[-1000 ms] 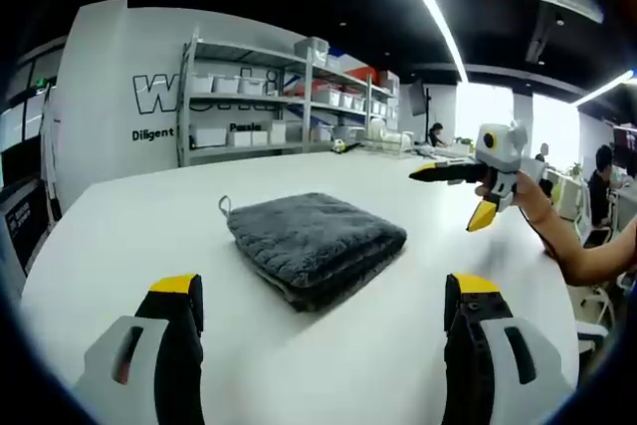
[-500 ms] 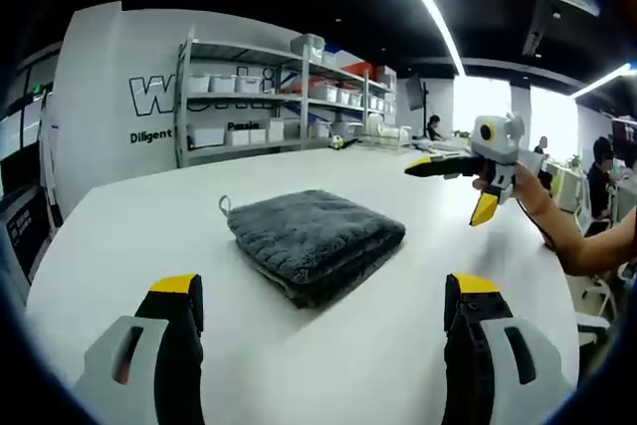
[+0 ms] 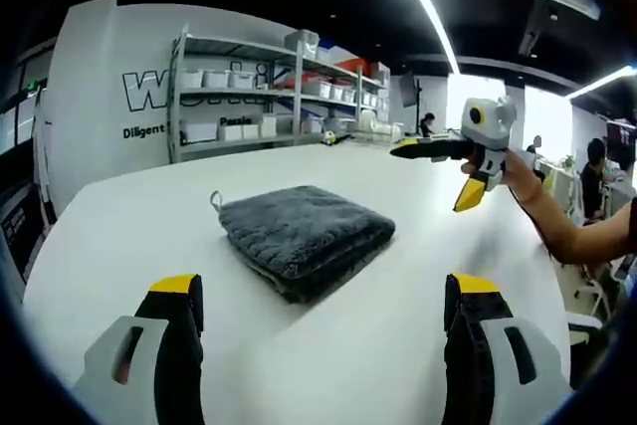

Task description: Open the folded towel by lifting each exposed corner and separating the folded layers until the towel lies flat within the target outline without major curled edges

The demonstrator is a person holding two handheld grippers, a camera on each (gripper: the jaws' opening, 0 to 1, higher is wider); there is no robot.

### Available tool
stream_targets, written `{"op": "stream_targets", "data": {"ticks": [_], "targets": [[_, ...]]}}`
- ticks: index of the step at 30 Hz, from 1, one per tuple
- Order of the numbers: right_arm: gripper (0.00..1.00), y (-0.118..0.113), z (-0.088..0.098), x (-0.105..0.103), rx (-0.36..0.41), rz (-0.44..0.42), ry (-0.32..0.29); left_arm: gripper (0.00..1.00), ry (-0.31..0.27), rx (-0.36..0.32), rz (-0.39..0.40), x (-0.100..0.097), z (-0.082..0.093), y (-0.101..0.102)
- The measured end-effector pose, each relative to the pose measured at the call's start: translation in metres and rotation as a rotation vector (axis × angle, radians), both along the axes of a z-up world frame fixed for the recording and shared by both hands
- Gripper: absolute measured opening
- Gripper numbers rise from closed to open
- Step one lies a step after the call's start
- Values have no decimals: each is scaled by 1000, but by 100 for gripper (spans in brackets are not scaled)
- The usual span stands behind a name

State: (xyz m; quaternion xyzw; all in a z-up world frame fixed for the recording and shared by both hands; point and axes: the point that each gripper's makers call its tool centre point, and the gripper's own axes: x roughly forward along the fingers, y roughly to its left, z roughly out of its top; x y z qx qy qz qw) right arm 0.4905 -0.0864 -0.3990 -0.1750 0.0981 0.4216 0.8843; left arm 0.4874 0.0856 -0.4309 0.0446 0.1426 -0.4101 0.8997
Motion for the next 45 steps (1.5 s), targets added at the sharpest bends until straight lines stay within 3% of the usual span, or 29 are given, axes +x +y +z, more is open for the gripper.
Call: {"op": "stream_targets", "data": {"ticks": [9, 20, 37, 45], "targets": [[100, 27, 14, 5, -55, 34, -8, 100, -7, -1, -4, -1, 2, 1], [97, 66, 19, 14, -91, 81, -6, 100, -5, -15, -5, 0, 3, 5], [89, 116, -4, 28, -198, 105, 10, 100, -1, -21, -3, -2, 3, 6], [77, 134, -21, 29, -271, 132, -9, 100, 0, -21, -4, -2, 3, 6]]}}
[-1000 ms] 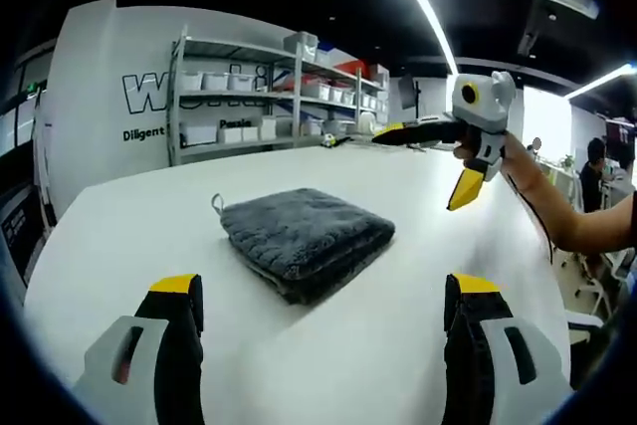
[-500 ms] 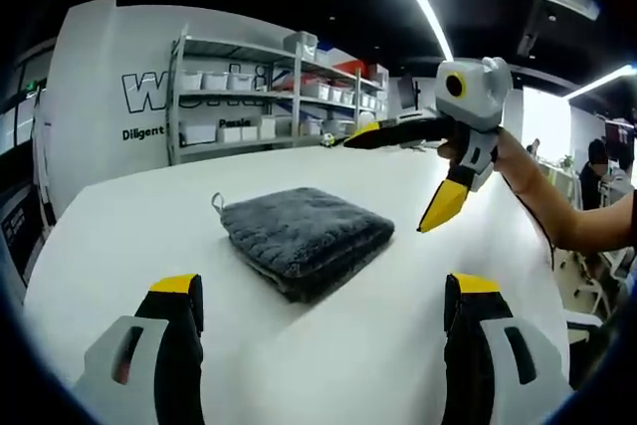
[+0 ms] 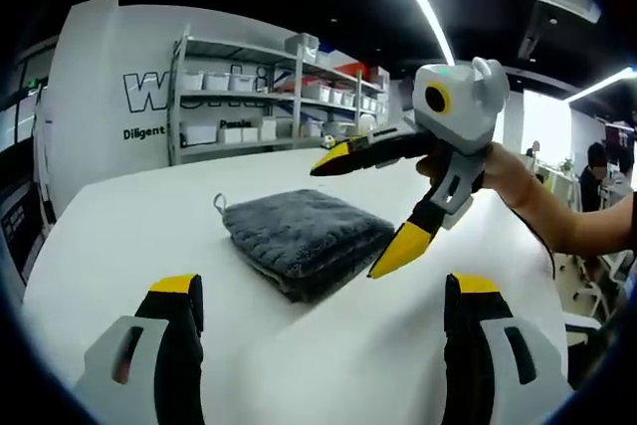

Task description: Open the folded towel by lifting each exposed corner and separating the folded layers until the towel lies flat within the target outline without major curled edges

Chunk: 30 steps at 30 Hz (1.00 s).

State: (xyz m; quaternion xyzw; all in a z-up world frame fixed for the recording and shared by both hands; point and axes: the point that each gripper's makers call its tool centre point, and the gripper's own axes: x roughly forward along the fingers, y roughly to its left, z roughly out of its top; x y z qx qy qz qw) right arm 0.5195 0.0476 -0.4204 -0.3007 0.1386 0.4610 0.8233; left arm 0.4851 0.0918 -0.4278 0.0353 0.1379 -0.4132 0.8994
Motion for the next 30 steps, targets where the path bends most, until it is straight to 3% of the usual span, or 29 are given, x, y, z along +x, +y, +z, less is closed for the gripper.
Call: {"op": "stream_targets", "data": {"ticks": [11, 20, 24, 26, 30], "targets": [[45, 16, -18, 2, -89, 49, -34, 100, 3, 5, 1, 1, -1, 0], [30, 30, -32, -8, -143, 93, -49, 100, 11, 3, 4, 3, -1, 2], [23, 30, -38, -4, -192, 74, -73, 100, 12, 3, 5, 3, -1, 2], [14, 29, -39, -2, -194, 65, -76, 100, 13, 0, 4, 3, -1, 2], [8, 28, -41, 1, -171, 54, -49, 100, 14, 1, 3, 2, -1, 1]]}}
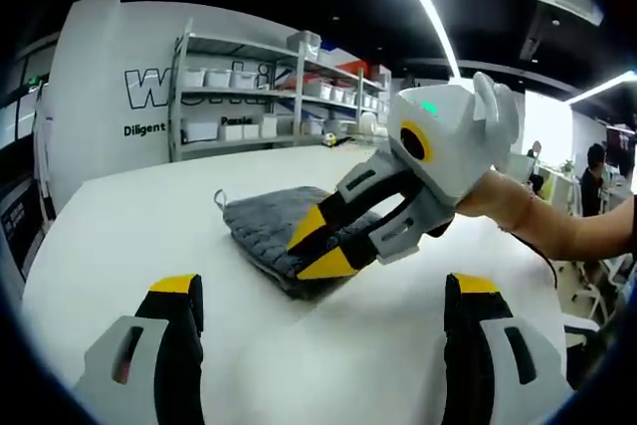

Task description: Open the folded towel by lifting each exposed corner and separating the folded layers until the towel lies flat within the target outline without major curled edges

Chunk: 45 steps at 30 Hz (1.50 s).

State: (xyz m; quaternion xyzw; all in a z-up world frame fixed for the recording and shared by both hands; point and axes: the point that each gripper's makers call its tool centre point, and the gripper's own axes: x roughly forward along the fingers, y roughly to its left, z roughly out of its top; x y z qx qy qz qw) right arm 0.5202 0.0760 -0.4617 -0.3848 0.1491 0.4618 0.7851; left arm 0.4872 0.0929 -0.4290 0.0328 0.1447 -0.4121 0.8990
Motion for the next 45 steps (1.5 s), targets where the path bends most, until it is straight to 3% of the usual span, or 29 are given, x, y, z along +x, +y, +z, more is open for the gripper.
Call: {"op": "stream_targets", "data": {"ticks": [7, 12, 20, 27, 45], "targets": [[1, -5, 6, 1, 52, -21, 22, 100, 3, -3, 2, -1, -1, -1], [1, -15, 30, 5, 172, -80, -3, 100, 4, -2, 5, -1, -1, 0], [0, -53, 72, 17, 271, -183, -77, 100, 0, 3, -1, -2, -1, -1], [0, -85, 97, 21, 346, -251, -124, 100, 1, 6, -1, -1, -1, -1], [0, -160, 131, 17, 440, -399, -252, 100, 8, 25, -4, -2, -6, -2]]}}
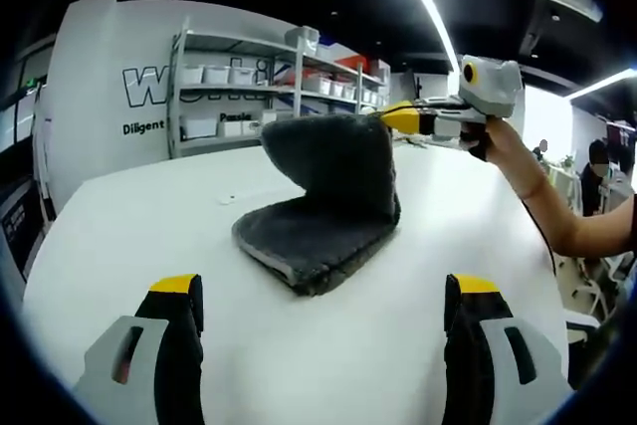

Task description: Open the folded towel by lifting each exposed corner and separating the folded layers until the towel lies flat within the target outline without major curled edges

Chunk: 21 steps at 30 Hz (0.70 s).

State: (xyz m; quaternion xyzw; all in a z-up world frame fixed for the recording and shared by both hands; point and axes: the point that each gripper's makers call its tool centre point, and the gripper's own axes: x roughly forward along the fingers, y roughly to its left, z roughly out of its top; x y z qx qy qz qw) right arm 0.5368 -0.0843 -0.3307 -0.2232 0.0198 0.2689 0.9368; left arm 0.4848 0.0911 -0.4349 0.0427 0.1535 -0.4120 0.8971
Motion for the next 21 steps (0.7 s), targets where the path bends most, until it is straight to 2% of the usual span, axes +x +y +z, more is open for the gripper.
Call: {"op": "stream_targets", "data": {"ticks": [7, 13, 21], "targets": [[0, -30, 5, -4, 43, -45, -21, 100, 2, 6, 4, 1, -1, 1], [0, -70, 3, -3, 27, -133, -42, 100, 7, 19, 2, 0, -4, 0], [0, -115, -20, 2, 34, -227, -2, 100, 10, 20, 10, 2, -4, 2]]}}
